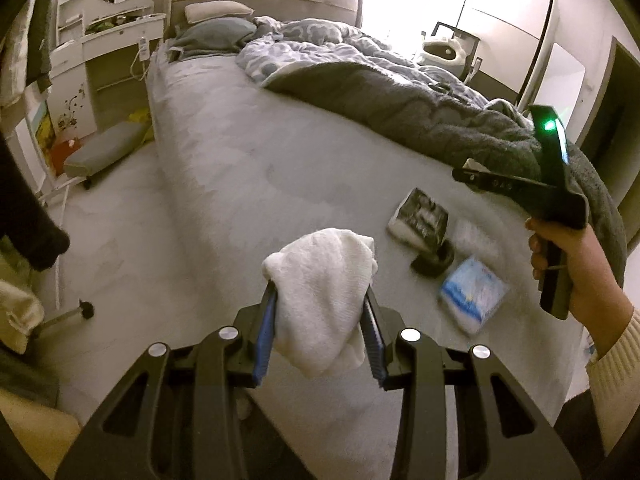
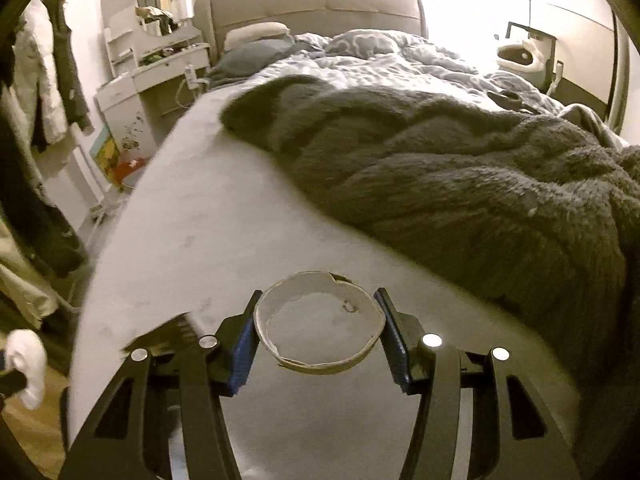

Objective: Collect trash
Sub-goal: 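Carry both items to the bin and drop the towel from the left tool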

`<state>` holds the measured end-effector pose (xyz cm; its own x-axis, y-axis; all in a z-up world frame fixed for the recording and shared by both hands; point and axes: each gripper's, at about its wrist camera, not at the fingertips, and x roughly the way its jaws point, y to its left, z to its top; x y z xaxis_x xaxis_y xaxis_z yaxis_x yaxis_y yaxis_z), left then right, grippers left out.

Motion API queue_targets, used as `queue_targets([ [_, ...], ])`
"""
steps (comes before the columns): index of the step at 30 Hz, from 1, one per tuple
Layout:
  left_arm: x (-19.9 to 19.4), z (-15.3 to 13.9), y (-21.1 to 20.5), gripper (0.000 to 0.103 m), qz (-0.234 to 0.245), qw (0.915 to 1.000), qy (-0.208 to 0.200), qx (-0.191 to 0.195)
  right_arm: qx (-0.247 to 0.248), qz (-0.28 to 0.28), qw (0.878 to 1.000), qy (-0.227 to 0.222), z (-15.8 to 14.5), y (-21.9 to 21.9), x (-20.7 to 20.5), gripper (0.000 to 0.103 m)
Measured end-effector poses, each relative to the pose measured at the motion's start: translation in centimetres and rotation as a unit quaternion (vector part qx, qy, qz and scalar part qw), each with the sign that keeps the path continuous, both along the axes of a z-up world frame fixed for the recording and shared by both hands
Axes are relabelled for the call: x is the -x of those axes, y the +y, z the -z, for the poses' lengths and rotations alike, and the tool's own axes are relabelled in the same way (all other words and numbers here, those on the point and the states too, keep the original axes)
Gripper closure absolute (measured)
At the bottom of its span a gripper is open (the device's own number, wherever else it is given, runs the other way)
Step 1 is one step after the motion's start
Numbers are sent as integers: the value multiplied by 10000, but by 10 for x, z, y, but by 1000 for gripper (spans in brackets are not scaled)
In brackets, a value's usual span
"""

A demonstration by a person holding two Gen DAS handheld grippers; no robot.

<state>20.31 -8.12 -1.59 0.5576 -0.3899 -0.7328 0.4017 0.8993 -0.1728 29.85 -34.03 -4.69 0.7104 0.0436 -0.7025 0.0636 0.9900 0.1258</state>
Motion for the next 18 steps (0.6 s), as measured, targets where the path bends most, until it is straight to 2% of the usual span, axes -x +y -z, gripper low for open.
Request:
queue_targets([
  [7,19,10,33,61,-419,9990,100,-98,-17,-406,9990,-191,-16,55,29,48],
  [11,28,20,45,61,-505,9977,72,-449,-92,-634,9976,-258,-22,89,58,48],
  [18,39,45,67,61,-697,9941,301,-775,-100,-1104,9933,-326,-29,143,93,48],
])
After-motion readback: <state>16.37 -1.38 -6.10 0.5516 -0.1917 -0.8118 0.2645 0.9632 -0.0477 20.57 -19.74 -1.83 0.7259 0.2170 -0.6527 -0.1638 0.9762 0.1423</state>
